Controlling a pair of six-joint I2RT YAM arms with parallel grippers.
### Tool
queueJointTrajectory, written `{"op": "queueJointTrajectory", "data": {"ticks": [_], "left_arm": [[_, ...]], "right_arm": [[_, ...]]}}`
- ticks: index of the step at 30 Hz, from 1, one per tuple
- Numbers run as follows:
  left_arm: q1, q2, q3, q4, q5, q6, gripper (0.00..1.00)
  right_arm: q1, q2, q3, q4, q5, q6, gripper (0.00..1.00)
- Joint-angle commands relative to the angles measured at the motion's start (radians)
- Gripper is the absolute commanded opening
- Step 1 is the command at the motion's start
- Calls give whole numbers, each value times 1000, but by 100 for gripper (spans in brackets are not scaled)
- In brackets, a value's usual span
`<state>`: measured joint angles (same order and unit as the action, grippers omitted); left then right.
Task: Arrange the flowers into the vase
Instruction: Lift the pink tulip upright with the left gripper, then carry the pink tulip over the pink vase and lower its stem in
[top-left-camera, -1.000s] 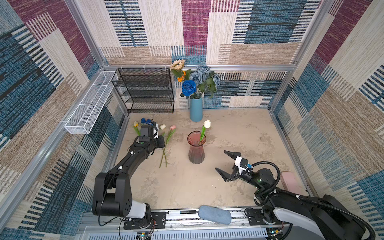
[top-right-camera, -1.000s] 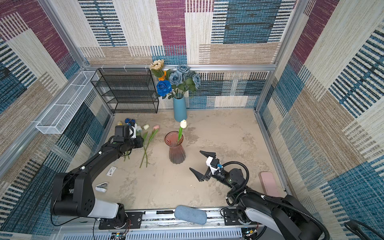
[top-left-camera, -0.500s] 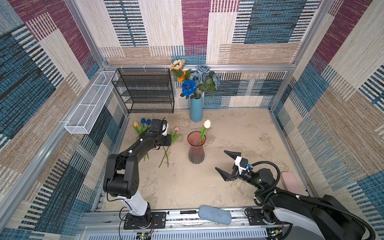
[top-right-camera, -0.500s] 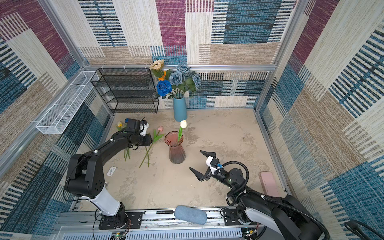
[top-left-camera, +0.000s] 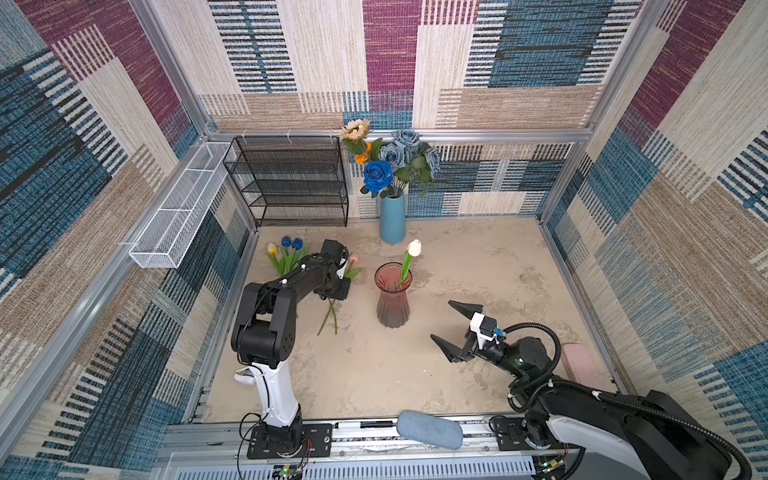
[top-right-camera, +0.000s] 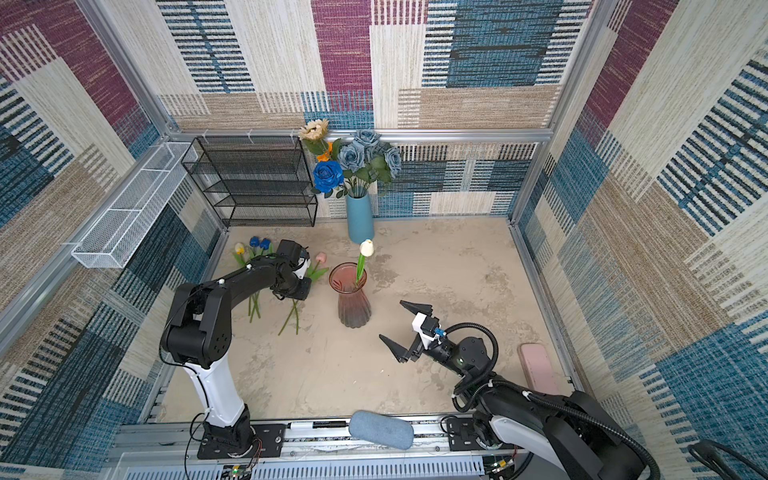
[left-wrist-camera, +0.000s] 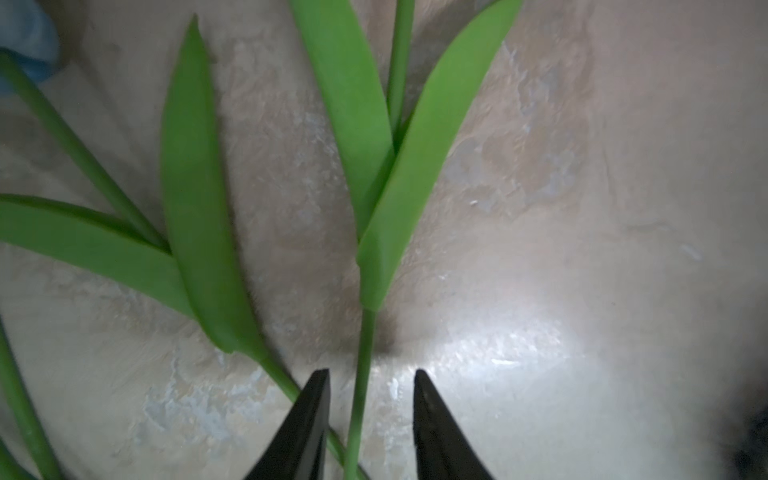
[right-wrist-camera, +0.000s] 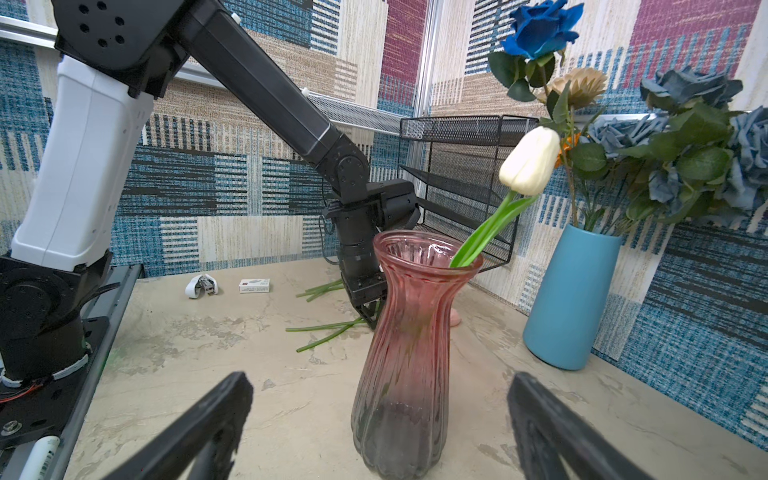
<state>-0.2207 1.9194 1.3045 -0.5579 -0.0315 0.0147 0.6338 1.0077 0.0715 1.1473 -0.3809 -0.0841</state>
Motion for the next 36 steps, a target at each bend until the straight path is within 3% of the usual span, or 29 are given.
{"op": "queueJointTrajectory", "data": {"ticks": [1,6,15,22,31,36], "left_arm": [[-2,18,20,-25,-11,27,34],[-2,64,67,-72,-37,31,13],[-9,-4,54,-71,-36,18,0],[-44,-297,-65,49,-31,-1,0],[-66,-880,-514,695,193,-64,0],[-126,-1076,-593,883,304,-26,0]], "right_arm": [[1,0,5,10,19,-6,100],[1,-7,-1,20,11,0,100],[0,-15,-4,18,22,-2,100],[1,-18,-8,25,23,3,100],[1,-25,-16,34,37,4,100],[1,-16,-17,48,30,7,100]]}}
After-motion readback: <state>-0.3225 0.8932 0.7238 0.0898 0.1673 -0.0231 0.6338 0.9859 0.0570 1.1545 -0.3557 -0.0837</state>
